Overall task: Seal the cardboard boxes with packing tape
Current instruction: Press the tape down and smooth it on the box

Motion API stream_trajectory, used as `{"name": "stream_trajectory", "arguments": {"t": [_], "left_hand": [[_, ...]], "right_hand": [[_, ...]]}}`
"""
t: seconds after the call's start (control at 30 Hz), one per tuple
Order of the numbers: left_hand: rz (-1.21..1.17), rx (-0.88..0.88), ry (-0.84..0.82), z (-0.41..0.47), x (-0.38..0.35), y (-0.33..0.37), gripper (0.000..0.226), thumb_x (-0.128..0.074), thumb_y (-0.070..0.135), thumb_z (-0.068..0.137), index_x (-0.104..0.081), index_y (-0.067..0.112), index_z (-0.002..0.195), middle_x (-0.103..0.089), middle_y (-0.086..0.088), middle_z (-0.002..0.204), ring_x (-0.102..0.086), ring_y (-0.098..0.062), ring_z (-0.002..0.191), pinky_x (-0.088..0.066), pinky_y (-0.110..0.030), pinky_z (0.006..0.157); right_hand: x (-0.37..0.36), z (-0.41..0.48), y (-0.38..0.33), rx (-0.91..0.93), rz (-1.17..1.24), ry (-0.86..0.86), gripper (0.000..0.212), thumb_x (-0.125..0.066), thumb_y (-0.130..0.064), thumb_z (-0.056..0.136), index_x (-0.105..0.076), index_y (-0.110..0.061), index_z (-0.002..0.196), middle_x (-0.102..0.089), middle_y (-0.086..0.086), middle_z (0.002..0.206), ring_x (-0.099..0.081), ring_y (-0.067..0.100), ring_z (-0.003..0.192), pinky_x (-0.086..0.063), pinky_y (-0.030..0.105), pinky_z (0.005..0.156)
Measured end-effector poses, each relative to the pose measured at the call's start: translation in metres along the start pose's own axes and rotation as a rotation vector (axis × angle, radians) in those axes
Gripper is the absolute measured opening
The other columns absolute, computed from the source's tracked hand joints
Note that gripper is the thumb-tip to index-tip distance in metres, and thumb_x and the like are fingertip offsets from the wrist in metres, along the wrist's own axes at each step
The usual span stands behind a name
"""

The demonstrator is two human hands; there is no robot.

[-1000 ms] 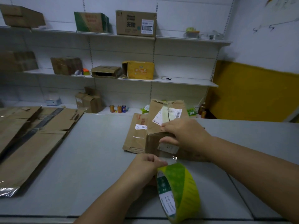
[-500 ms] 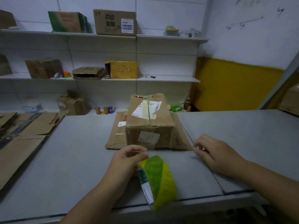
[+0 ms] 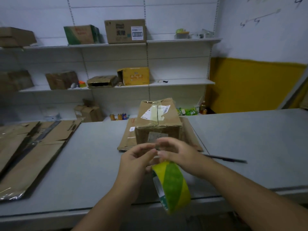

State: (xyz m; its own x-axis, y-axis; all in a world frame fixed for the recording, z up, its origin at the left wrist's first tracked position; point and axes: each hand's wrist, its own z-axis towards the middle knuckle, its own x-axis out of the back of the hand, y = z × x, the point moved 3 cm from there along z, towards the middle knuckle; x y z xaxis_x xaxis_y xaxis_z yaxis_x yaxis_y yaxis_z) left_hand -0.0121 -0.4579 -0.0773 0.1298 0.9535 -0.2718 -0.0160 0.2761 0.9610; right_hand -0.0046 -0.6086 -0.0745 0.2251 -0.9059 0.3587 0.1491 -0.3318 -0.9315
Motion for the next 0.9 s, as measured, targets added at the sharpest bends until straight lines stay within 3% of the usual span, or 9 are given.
{"name": "stream_trajectory", "arguments": {"t": [0.13, 0.2, 0.33, 0.43, 0.5, 0.6, 0.7, 0.83, 0.9], "left_hand": [[0.080, -0.049, 0.016, 0.003, 0.007, 0.006, 0.012, -0.063, 0.002, 0.082, -0.072, 0.008, 0.088, -0.072, -0.014, 0.078, -0.069, -0.023, 0.067, -0.057, -0.030, 0.059], [0.139, -0.120, 0.026, 0.006, 0.012, 0.011, 0.014, -0.061, 0.002, 0.083, -0.073, 0.009, 0.087, -0.074, -0.009, 0.081, -0.069, -0.020, 0.073, -0.056, -0.027, 0.061], [0.229, -0.206, 0.062, 0.006, 0.023, 0.016, 0.019, -0.064, 0.000, 0.081, -0.073, 0.014, 0.091, -0.075, 0.000, 0.083, -0.068, -0.007, 0.076, -0.050, -0.016, 0.058], [0.171, -0.079, 0.010, 0.012, 0.035, 0.009, 0.046, -0.071, 0.009, 0.075, -0.060, 0.026, 0.116, -0.074, -0.005, 0.092, -0.069, -0.016, 0.084, -0.052, -0.025, 0.063], [0.157, 0.059, -0.158, 0.013, 0.039, 0.006, 0.055, -0.077, 0.016, 0.071, -0.055, 0.027, 0.121, -0.073, -0.009, 0.096, -0.069, -0.021, 0.089, -0.053, -0.030, 0.070], [0.197, 0.115, -0.348, 0.006, 0.033, 0.006, 0.044, -0.074, 0.016, 0.071, -0.064, 0.019, 0.113, -0.072, -0.004, 0.095, -0.068, -0.018, 0.085, -0.053, -0.029, 0.070], [0.398, -0.023, -0.262, 0.009, 0.027, 0.017, 0.015, -0.070, 0.014, 0.077, -0.072, 0.013, 0.092, -0.070, 0.000, 0.073, -0.065, -0.012, 0.067, -0.054, -0.025, 0.066], [0.563, -0.154, -0.239, 0.010, 0.015, 0.030, 0.010, -0.068, 0.011, 0.081, -0.074, 0.017, 0.075, -0.069, -0.001, 0.064, -0.064, -0.014, 0.062, -0.056, -0.026, 0.063], [0.574, -0.185, -0.228, 0.011, 0.014, 0.037, 0.008, -0.069, 0.013, 0.079, -0.074, 0.016, 0.072, -0.070, -0.005, 0.064, -0.064, -0.015, 0.061, -0.056, -0.026, 0.063]], "right_hand": [[-0.016, 0.011, 0.008, -0.121, 0.336, -0.198, 0.047, -0.062, -0.024, 0.076, -0.060, -0.004, 0.118, -0.060, 0.025, 0.120, -0.059, 0.028, 0.105, -0.045, 0.037, 0.097], [-0.019, 0.016, 0.010, -0.123, 0.428, -0.253, 0.061, -0.070, -0.027, 0.067, -0.058, -0.002, 0.121, -0.055, 0.031, 0.125, -0.054, 0.035, 0.110, -0.038, 0.044, 0.104], [-0.016, 0.012, 0.002, -0.044, 0.142, -0.253, 0.042, -0.059, -0.037, 0.071, -0.073, -0.003, 0.092, -0.069, 0.019, 0.103, -0.062, 0.032, 0.102, -0.042, 0.043, 0.101], [-0.009, 0.002, -0.015, 0.059, -0.130, -0.295, 0.041, -0.047, -0.029, 0.082, -0.072, 0.004, 0.083, -0.070, 0.015, 0.090, -0.064, 0.023, 0.091, -0.047, 0.038, 0.093], [-0.009, -0.005, -0.024, 0.087, -0.215, -0.313, 0.040, -0.043, -0.027, 0.084, -0.072, 0.001, 0.082, -0.070, 0.004, 0.082, -0.063, 0.011, 0.082, -0.047, 0.026, 0.084], [-0.009, -0.007, -0.030, 0.061, -0.309, -0.355, 0.038, -0.042, -0.028, 0.085, -0.071, -0.004, 0.079, -0.066, -0.004, 0.077, -0.061, 0.008, 0.078, -0.046, 0.024, 0.082], [-0.009, -0.008, -0.033, 0.018, -0.387, -0.339, 0.035, -0.042, -0.028, 0.091, -0.069, -0.011, 0.074, -0.065, -0.005, 0.074, -0.060, 0.011, 0.079, -0.046, 0.029, 0.082], [0.000, -0.015, -0.042, -0.048, -0.495, -0.316, 0.034, -0.037, -0.018, 0.100, -0.066, -0.002, 0.088, -0.060, 0.004, 0.090, -0.054, 0.017, 0.090, -0.039, 0.009, 0.078], [0.002, -0.017, -0.045, 0.004, -0.507, -0.305, 0.034, -0.036, -0.015, 0.099, -0.064, -0.009, 0.080, -0.061, 0.004, 0.086, -0.057, 0.020, 0.088, -0.046, 0.025, 0.090]]}}
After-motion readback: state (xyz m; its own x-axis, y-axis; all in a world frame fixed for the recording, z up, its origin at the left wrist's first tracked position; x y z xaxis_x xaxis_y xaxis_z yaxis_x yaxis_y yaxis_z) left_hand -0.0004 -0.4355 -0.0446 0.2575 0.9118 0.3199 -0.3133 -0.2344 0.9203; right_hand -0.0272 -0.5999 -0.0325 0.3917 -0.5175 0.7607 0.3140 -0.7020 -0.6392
